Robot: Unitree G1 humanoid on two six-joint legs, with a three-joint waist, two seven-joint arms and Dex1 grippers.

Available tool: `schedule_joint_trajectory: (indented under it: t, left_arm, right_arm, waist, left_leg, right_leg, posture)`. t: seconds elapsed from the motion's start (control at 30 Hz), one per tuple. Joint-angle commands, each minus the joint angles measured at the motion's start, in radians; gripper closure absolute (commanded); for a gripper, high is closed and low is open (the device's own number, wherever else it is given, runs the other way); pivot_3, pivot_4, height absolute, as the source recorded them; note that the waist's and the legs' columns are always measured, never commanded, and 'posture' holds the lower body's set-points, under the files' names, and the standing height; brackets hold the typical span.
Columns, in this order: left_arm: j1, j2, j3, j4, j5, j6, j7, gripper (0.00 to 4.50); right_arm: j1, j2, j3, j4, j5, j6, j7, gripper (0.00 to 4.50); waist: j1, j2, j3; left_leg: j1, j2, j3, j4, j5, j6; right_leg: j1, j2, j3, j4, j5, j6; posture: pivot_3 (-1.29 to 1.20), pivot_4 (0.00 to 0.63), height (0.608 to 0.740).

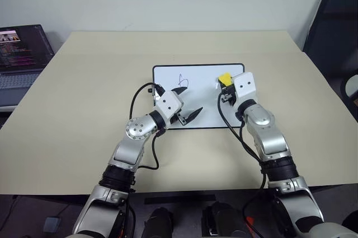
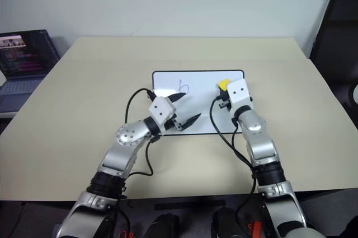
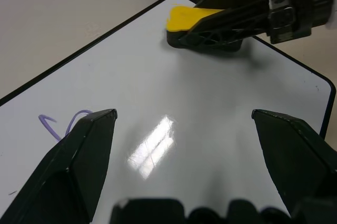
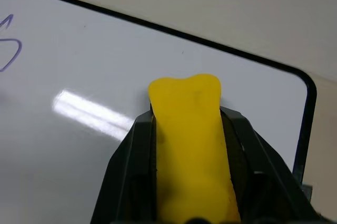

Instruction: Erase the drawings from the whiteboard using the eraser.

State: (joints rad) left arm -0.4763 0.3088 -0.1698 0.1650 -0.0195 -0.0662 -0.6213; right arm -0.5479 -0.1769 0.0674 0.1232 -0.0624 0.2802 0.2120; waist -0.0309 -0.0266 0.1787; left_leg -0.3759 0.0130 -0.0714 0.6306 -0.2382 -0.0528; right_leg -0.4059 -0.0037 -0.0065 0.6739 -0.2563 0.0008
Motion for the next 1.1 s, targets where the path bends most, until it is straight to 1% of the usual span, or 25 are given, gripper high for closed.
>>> schedule_joint_trajectory:
  t: [0.03,0.3,0.43,0.6,0.73,0.8,0.97,1.1]
  left_arm:
    - [0.007,-0.001,0.005,-0.053,-0.003,0.003,0.007,0.00]
    - [0.033,0.000,0.000,-0.080,-0.008,0.024,-0.003,0.00]
    - [0.031,0.002,0.000,-0.080,-0.009,0.029,-0.010,0.00]
    - [0.024,0.000,-0.001,-0.074,-0.008,0.029,-0.011,0.00]
    - [0.025,0.000,-0.004,-0.075,-0.007,0.025,-0.016,0.00]
    - [0.029,0.001,-0.004,-0.079,-0.006,0.024,-0.018,0.00]
    - [0.042,0.001,-0.003,-0.094,-0.003,0.027,-0.018,0.00]
    - [0.058,0.004,-0.002,-0.116,-0.002,0.034,-0.014,0.00]
  right_arm:
    - [0.061,-0.014,0.004,-0.024,-0.008,0.079,0.003,3.24]
    - [0.115,-0.035,-0.023,-0.119,0.000,0.150,-0.003,3.24]
    - [0.104,-0.017,-0.032,-0.123,0.015,0.121,-0.014,3.24]
    - [0.037,-0.004,-0.019,-0.054,-0.004,0.044,-0.030,3.24]
    - [-0.078,0.001,-0.032,0.072,-0.005,-0.027,-0.058,3.24]
    - [-0.109,-0.003,-0.033,0.117,-0.005,-0.056,-0.064,3.24]
    - [-0.120,-0.005,-0.024,0.172,-0.006,-0.093,-0.067,3.24]
    - [-0.083,-0.007,-0.010,0.149,-0.010,-0.071,-0.057,3.24]
  waist:
    - [0.001,0.000,0.000]
    - [0.003,0.000,0.000]
    - [0.004,0.000,0.000]
    - [0.001,0.000,0.000]
    - [-0.004,0.000,0.000]
    - [-0.002,0.000,0.000]
    - [-0.001,0.000,0.000]
    - [-0.001,0.000,0.000]
  left_leg:
    - [0.000,0.000,0.000,0.000,0.000,0.000]
    - [0.001,0.000,-0.001,0.000,0.000,0.000]
    - [0.000,0.000,-0.001,0.000,0.000,0.000]
    - [0.000,0.000,-0.001,0.000,0.000,0.000]
    - [0.001,0.000,0.001,0.000,0.000,0.000]
    - [0.001,0.000,0.000,0.000,0.000,0.000]
    - [-0.003,0.001,-0.001,-0.001,0.000,0.000]
    - [-0.003,0.000,0.000,-0.001,0.000,0.000]
  right_leg:
    - [0.000,0.000,0.000,0.000,0.000,0.000]
    - [0.001,0.000,-0.001,0.000,0.000,0.000]
    - [0.001,0.000,-0.001,-0.001,0.000,0.000]
    - [0.001,0.000,-0.001,-0.001,0.000,0.000]
    - [0.001,0.000,0.000,0.000,0.000,0.000]
    - [0.000,0.001,-0.001,0.000,0.000,0.000]
    - [-0.001,0.000,0.000,-0.004,0.000,0.000]
    - [-0.001,0.000,0.000,-0.004,0.000,0.000]
  posture:
    - [0.00,0.150,0.740]
    - [0.00,0.150,0.740]
    - [0.00,0.150,0.740]
    - [0.00,0.150,0.740]
    - [0.00,0.150,0.740]
    - [0.00,0.150,0.740]
    - [0.00,0.150,0.740]
    - [0.00,0.150,0.740]
